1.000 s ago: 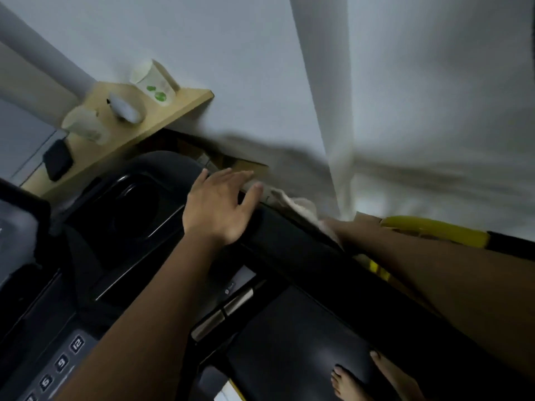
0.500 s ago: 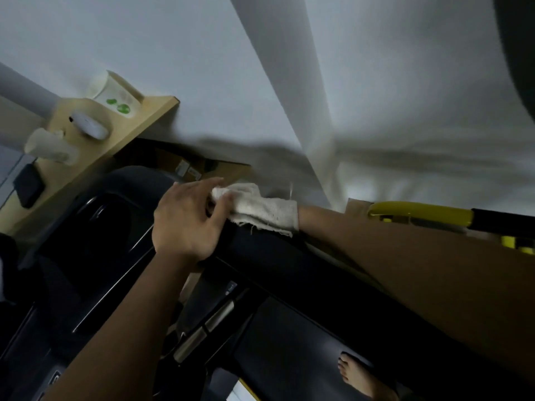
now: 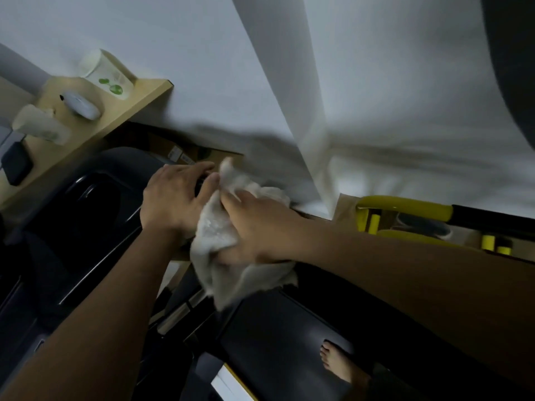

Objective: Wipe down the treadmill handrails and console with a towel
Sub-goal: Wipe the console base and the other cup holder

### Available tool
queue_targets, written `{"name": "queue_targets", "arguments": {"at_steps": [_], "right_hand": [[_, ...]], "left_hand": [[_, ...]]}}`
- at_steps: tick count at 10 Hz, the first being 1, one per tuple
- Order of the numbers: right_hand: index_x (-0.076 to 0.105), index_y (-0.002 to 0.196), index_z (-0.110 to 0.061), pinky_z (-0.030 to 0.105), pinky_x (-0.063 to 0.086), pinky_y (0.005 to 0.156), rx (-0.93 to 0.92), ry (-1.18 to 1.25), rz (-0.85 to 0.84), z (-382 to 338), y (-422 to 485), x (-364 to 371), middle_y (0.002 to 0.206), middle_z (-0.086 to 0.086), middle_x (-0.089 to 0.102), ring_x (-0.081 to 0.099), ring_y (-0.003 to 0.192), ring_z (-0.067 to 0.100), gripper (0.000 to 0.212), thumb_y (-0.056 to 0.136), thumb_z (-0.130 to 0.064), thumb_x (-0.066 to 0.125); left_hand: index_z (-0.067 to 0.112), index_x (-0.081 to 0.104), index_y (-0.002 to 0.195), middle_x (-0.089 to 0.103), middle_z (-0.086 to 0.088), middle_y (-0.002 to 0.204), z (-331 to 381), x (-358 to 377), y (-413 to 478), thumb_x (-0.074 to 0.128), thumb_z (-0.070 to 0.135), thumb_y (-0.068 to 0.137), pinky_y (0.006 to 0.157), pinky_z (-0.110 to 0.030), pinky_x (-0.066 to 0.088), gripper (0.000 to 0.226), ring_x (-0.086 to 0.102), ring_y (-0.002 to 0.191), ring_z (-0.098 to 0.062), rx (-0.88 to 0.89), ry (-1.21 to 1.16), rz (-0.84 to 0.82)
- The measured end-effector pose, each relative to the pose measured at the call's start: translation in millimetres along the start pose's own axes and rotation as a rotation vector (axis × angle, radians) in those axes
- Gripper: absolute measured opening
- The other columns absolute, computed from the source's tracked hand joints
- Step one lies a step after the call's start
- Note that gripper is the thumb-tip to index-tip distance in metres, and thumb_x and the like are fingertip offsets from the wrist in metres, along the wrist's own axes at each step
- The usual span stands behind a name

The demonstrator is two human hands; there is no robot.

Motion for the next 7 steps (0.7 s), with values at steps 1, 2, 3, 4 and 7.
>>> {"name": "queue_targets", "arguments": {"at_steps": [1,2,3,4,7], "right_hand": [[0.039,0.141,-0.013,0.026,0.047,0.084,0.159,0.452,-0.039,34.9,33.9,11.3,0.134,0.011,0.055,0.056,0.111,0.021,0.068,0.086,-0.035,0.071],[0.046,0.139,-0.012,0.013,0.047,0.087,0.230,0.632,-0.079,39.1,23.2,10.0,0.139,0.009,0.054,0.054,0.110,0.011,0.056,0.091,-0.030,0.066],[0.049,0.139,-0.015,0.027,0.047,0.099,0.238,0.498,-0.054,35.1,8.2,2.2,0.137,0.007,0.056,0.057,0.116,0.016,0.067,0.085,-0.055,0.059],[0.043,0.141,-0.016,0.039,0.046,0.095,0.213,-0.106,0.027,25.2,-42.7,-0.3,0.130,0.009,0.059,0.057,0.114,0.027,0.077,0.087,-0.071,0.036],[0.025,0.140,-0.014,0.029,0.039,0.078,0.221,-0.176,-0.054,9.4,-56.4,-1.8,0.123,0.000,0.053,0.056,0.110,0.021,0.096,0.070,-0.067,0.063]], "left_hand": [[0.032,0.061,0.125,0.067,-0.006,0.117,-7.0,5.2,0.6,0.043,0.058,0.097,0.094,-0.041,0.043,0.042,0.057,0.112,-0.027,-0.001,0.059,-0.024],[0.030,0.061,0.127,0.066,-0.008,0.119,-9.9,7.0,-0.6,0.047,0.059,0.094,0.093,-0.042,0.043,0.046,0.056,0.114,-0.029,-0.010,0.055,-0.030],[0.026,0.062,0.129,0.066,-0.010,0.122,-8.8,6.2,1.3,0.041,0.062,0.093,0.098,-0.044,0.042,0.055,0.055,0.118,-0.030,-0.033,0.015,-0.023],[0.023,0.066,0.124,0.063,-0.005,0.132,6.1,10.9,-16.2,0.031,0.062,0.087,0.114,-0.047,0.028,0.063,0.049,0.131,-0.026,0.007,0.040,-0.008],[0.035,0.066,0.124,0.052,0.008,0.144,31.3,20.0,-32.4,0.016,0.066,0.084,0.121,-0.045,0.008,0.071,0.030,0.145,-0.019,0.107,0.062,-0.079]]}}
Point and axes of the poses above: each hand's wrist, its own y-axis towards the middle knuckle, its own x-axis out of the palm, z = x × y, the point moved 9 cm from there along y, towards the middle knuckle
